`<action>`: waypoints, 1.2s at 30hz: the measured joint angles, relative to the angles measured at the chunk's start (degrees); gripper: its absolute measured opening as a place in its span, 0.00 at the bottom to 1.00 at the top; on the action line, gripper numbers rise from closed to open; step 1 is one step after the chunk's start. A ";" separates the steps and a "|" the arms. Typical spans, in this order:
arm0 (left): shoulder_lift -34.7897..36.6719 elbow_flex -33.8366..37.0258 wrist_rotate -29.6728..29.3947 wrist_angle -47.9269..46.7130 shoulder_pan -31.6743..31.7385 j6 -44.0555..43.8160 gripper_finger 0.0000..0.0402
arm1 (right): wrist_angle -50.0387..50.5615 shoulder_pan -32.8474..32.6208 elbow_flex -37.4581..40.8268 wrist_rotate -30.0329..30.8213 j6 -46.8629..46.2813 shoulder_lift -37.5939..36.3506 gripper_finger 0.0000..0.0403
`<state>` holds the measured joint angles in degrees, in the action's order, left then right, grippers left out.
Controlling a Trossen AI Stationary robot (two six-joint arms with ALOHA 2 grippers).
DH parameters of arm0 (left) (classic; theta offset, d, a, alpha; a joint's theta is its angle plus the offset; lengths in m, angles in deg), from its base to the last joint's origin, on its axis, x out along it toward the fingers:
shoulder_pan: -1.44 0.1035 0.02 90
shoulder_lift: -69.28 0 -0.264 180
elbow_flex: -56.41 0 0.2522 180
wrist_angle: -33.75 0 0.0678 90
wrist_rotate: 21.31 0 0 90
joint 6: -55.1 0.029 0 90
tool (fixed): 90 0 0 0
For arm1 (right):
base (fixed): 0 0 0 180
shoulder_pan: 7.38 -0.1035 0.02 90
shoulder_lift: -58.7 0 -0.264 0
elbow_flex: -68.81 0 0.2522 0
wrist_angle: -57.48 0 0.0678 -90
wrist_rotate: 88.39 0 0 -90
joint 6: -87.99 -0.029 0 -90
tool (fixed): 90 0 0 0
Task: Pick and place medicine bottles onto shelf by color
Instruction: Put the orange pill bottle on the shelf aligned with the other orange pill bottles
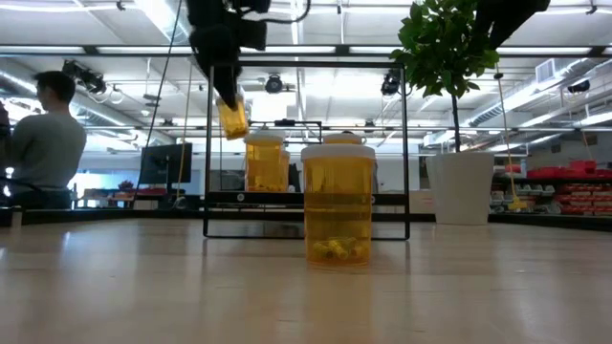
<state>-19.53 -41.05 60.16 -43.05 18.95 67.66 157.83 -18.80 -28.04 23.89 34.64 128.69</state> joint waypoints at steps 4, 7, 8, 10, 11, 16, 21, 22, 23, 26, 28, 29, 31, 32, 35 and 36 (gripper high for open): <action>-5.31 -6.59 0.11 -2.08 2.28 2.54 0.56 | 0.02 0.04 0.00 0.10 0.85 0.00 0.71; -10.41 -13.29 0.19 -4.01 3.38 3.47 0.55 | 0.02 0.04 0.00 0.30 0.83 0.00 0.71; -12.13 -15.48 0.18 -4.79 3.69 3.72 0.55 | 0.03 0.04 0.00 0.30 0.76 0.00 0.71; -15.35 -19.51 0.17 -6.29 4.47 4.58 0.55 | 0.04 0.04 0.00 0.30 0.34 0.00 0.71; -17.01 -21.19 0.15 -7.15 4.70 5.03 0.56 | 0.06 0.04 0.00 0.30 0.10 0.00 0.71; -24.49 -26.74 -0.07 -10.98 6.01 6.15 0.58 | 0.06 0.07 0.00 0.34 -0.11 0.00 0.71; -28.86 -28.50 -0.40 -11.28 6.46 6.14 0.56 | 0.06 0.07 0.00 1.87 -0.18 0.00 0.71; -29.41 -28.54 -0.44 -11.29 6.46 6.12 0.56 | 0.06 0.07 0.00 2.04 -0.20 -0.02 0.71; -29.74 -28.54 -0.44 -11.31 6.46 6.12 0.56 | 0.09 0.10 0.00 2.32 -0.20 0.00 0.71; -30.71 -28.43 -0.45 -10.47 6.09 6.11 0.56 | 0.08 0.84 0.00 2.96 -0.62 0.00 0.71; -31.26 -28.39 -0.34 -9.72 5.80 6.12 0.57 | 0.04 1.72 0.00 2.97 -1.39 -0.02 0.71; -31.39 -28.39 -0.37 -9.10 5.67 6.13 0.58 | 0.04 2.12 0.00 2.97 -1.62 0.00 0.71; -31.78 -28.39 -0.37 -8.21 5.31 6.16 0.58 | 0.04 2.83 0.00 3.01 -1.58 0.00 0.70; -31.91 -28.39 -0.35 -8.06 5.25 6.16 0.57 | 0.04 3.11 0.00 3.01 -1.40 0.00 0.70; -32.60 -28.39 -0.33 -7.74 5.09 6.14 0.56 | 0.04 3.67 0.00 2.99 -0.40 0.00 0.68; -32.82 -28.37 -0.35 -7.84 5.14 6.14 0.56 | 0.02 3.85 0.00 2.99 -0.13 0.00 0.68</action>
<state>-52.35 -69.43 59.81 -50.89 24.09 73.80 157.85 -14.96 -28.04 26.88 34.50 128.69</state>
